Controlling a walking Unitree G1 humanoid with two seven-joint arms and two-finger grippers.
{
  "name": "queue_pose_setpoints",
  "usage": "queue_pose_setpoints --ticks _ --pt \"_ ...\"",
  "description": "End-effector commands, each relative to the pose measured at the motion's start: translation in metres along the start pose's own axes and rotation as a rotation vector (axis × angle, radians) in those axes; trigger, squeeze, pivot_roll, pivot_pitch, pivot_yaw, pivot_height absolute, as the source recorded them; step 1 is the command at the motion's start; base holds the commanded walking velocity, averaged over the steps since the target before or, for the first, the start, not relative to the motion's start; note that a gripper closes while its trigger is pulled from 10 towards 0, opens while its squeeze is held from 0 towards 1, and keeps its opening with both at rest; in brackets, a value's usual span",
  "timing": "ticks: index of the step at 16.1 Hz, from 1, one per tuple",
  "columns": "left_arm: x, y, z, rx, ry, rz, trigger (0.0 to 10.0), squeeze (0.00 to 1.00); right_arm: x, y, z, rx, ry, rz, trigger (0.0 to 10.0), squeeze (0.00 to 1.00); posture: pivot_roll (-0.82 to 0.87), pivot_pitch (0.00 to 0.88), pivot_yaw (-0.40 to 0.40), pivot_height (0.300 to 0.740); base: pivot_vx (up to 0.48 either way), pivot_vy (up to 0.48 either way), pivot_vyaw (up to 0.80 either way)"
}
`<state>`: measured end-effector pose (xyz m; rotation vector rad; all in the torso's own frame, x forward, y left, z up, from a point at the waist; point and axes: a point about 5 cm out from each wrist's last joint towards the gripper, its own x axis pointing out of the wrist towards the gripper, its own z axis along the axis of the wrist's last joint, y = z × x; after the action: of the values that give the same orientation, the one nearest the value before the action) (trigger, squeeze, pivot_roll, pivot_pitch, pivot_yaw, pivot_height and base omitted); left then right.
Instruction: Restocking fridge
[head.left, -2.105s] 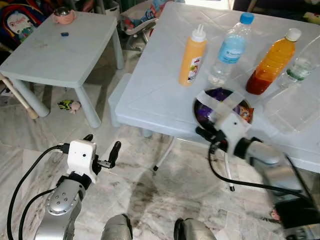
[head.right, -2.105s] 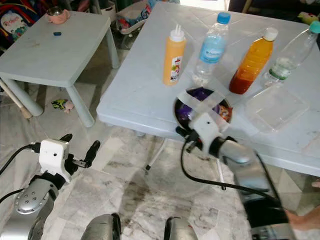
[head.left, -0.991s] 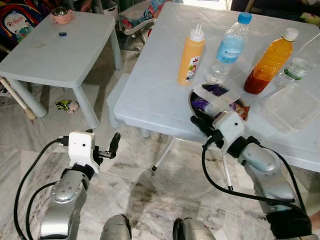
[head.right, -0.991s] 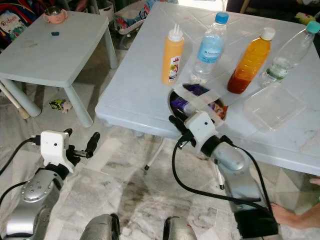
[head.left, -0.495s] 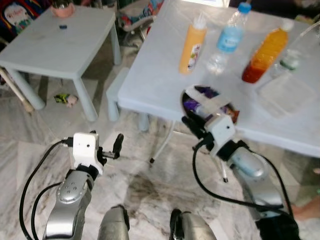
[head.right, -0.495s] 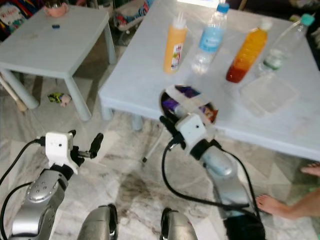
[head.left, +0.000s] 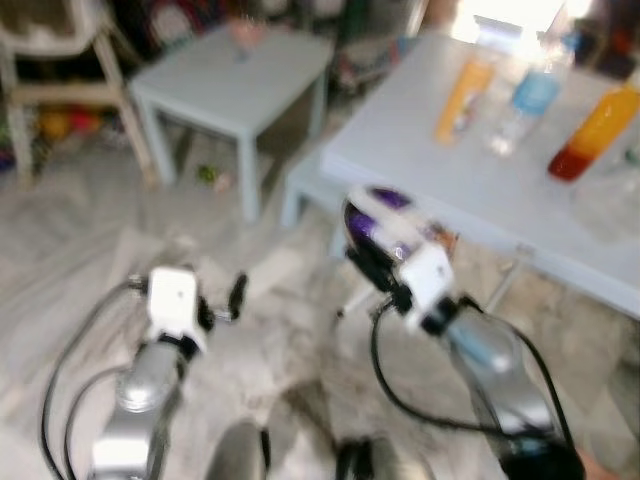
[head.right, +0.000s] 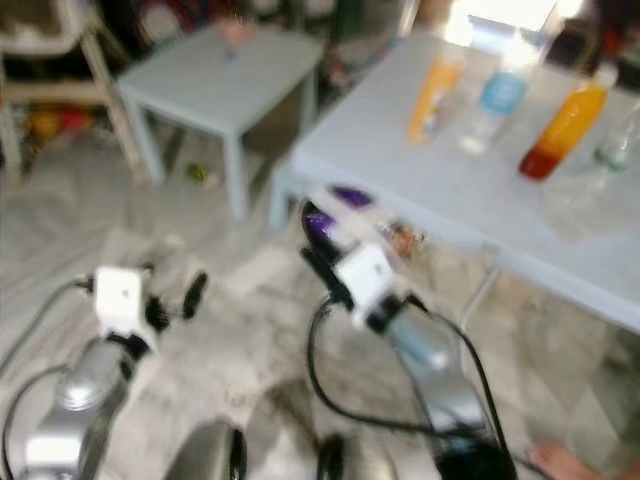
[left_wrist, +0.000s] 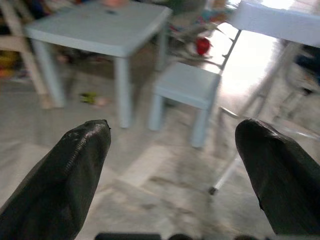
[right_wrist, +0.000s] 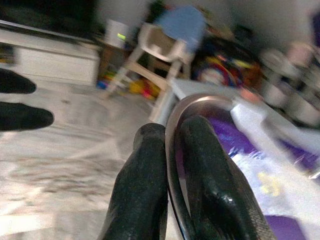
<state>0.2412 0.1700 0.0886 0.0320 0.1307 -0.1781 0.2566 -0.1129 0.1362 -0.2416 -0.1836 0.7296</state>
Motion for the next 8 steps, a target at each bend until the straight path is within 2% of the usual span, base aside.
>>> queue_pose_setpoints --ticks 1,2,4,8 --pt "-0.0010 -0.0036 -0.0027 -0.003 0.006 -0.003 10.0 0.00 -0.0010 -0.0062 0.0056 -0.036 -0.018 -0.007 10.0 0.00 0.06 0.049 -0.048 0.740 -0.270 0.000 0.79" --pt "-0.0006 -0.0039 -0.0025 0.004 0.003 -0.004 10.0 0.00 -0.0007 -0.0066 0.0055 -0.036 -0.019 -0.008 10.0 0.00 0.06 0.048 -0.049 0.740 -0.296 0.000 0.79" --pt "0.0043 -0.0079 0.0003 0.097 -0.028 -0.025 10.0 0.00 0.0026 -0.0076 0.0036 -0.032 -0.020 -0.013 10.0 0.00 0.06 0.041 -0.055 0.740 0.000 -0.283 0.79" --pt "0.0070 -0.0068 -0.0001 0.093 -0.029 -0.011 10.0 0.00 0.0084 -0.0001 0.0036 -0.032 -0.029 0.007 10.0 0.00 0.06 0.046 -0.048 0.740 0.000 -0.316 0.79"
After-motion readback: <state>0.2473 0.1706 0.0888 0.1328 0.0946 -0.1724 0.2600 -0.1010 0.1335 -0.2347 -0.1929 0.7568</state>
